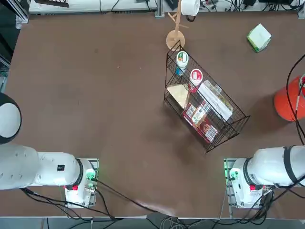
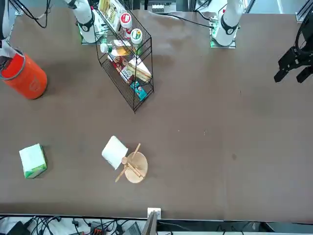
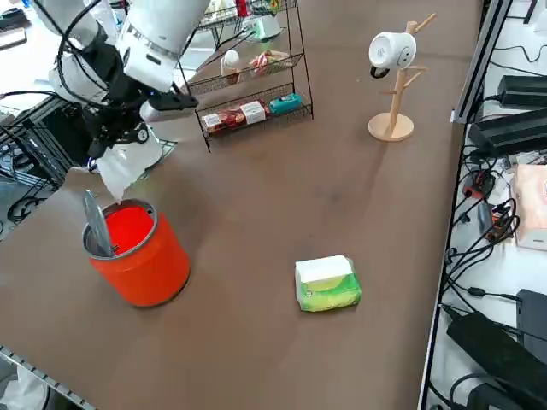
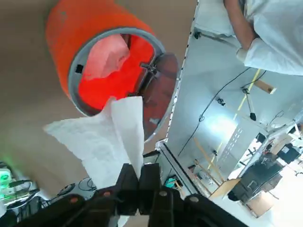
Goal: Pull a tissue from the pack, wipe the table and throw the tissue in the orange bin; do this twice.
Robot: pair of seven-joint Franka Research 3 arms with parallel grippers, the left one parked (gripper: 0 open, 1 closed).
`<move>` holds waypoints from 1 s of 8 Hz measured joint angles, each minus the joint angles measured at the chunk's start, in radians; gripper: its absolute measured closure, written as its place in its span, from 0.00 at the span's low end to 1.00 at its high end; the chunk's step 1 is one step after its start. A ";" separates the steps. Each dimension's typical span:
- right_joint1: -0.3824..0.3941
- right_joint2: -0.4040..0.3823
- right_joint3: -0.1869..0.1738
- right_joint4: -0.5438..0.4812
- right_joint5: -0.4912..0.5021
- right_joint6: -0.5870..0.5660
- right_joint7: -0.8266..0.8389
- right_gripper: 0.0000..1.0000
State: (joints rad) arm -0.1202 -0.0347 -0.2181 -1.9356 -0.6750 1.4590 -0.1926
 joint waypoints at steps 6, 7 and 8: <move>-0.076 0.134 0.000 -0.001 -0.001 0.145 -0.070 0.99; -0.089 0.152 0.000 -0.001 -0.001 0.176 -0.083 0.99; -0.094 0.169 0.000 -0.001 -0.001 0.204 -0.086 0.99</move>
State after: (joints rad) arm -0.2143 0.1345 -0.2179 -1.9368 -0.6761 1.6631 -0.2782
